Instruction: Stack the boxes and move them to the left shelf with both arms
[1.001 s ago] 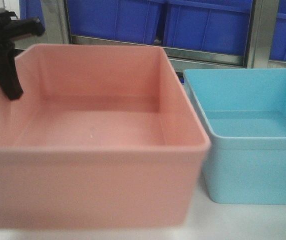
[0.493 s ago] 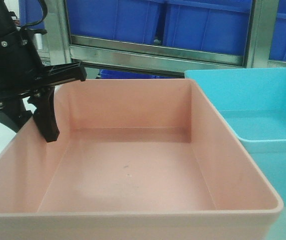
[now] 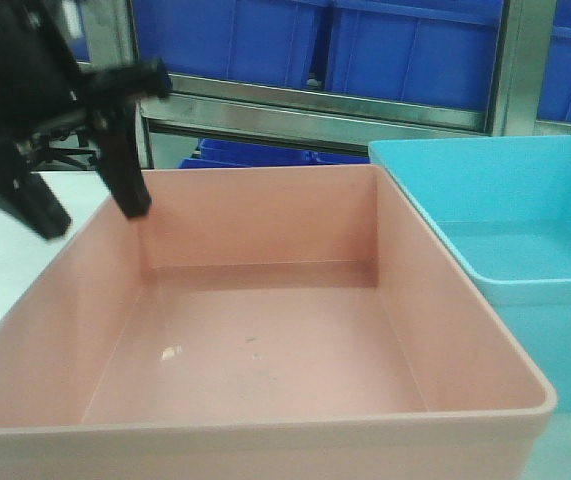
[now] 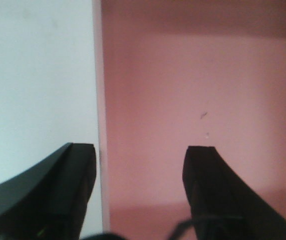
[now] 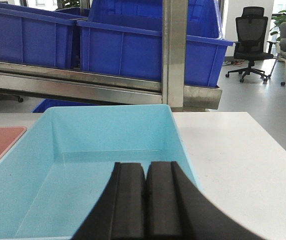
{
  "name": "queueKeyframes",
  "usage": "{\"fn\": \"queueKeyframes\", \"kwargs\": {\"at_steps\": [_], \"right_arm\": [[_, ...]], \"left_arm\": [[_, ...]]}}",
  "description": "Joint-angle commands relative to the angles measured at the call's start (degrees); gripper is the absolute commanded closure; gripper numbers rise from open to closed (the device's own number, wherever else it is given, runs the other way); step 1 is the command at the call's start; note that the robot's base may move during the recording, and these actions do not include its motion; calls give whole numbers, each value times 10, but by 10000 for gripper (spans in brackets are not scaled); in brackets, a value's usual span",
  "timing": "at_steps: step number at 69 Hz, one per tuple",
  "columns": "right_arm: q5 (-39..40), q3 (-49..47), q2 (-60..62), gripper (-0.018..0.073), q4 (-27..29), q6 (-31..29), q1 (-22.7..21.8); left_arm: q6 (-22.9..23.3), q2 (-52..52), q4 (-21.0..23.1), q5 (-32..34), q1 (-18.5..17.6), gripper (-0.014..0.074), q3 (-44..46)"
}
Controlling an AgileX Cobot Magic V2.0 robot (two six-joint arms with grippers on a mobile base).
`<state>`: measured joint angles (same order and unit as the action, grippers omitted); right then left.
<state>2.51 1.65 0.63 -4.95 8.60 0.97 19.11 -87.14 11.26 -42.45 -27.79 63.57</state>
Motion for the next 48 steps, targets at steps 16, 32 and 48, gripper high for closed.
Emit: {"fn": "queueKeyframes", "kwargs": {"at_steps": [16, 32, 48], "right_arm": [[47, -10, 11, 510, -7, -1, -3], [47, -10, 11, 510, -7, -1, -3], [47, -10, 11, 510, -7, -1, -3]], "left_arm": [[-36, 173, -101, 200, -5, 274, -44], [-40, 275, -269, 468, 11, 274, -190], [-35, 368, -238, 496, 12, 274, -255]]}}
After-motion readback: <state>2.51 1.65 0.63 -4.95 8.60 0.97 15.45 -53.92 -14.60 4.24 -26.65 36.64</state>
